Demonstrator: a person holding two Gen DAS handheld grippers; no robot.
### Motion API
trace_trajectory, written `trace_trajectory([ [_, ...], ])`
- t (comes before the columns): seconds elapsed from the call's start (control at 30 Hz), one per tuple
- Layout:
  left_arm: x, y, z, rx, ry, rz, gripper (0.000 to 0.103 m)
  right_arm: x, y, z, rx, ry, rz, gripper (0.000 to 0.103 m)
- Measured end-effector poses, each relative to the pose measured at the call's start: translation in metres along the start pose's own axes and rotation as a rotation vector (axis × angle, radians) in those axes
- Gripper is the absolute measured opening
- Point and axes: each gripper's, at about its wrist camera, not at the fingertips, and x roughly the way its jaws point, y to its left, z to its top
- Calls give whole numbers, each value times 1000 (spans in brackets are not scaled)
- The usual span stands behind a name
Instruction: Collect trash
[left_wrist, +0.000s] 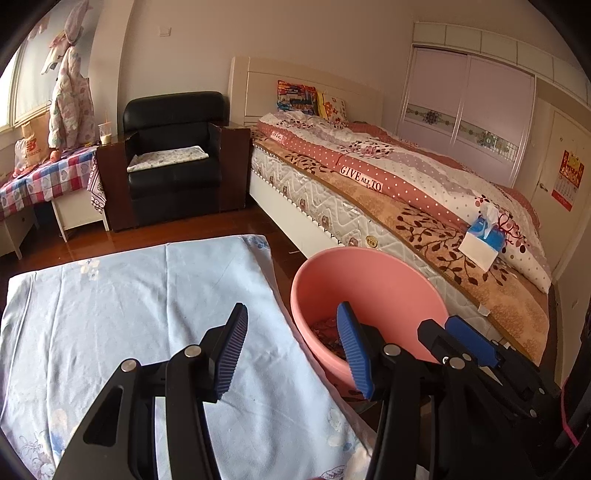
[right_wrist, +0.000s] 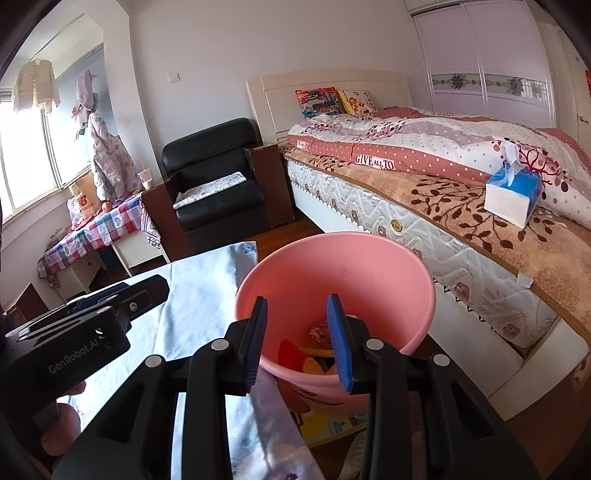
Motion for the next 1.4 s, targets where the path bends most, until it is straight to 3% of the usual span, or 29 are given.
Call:
trace_trajectory([
  [0.67,-37,32,-16,-45,-27,8,50,-22,37,-10,-45,9,15,34],
  [0.83,-43,38,-19,-49,-34,6,49,-24,43,-11,-39,12,22,44],
  [1.4,-48,49,-26,-65,-29,7,49,-29,51,-14,-56,5,10,45],
])
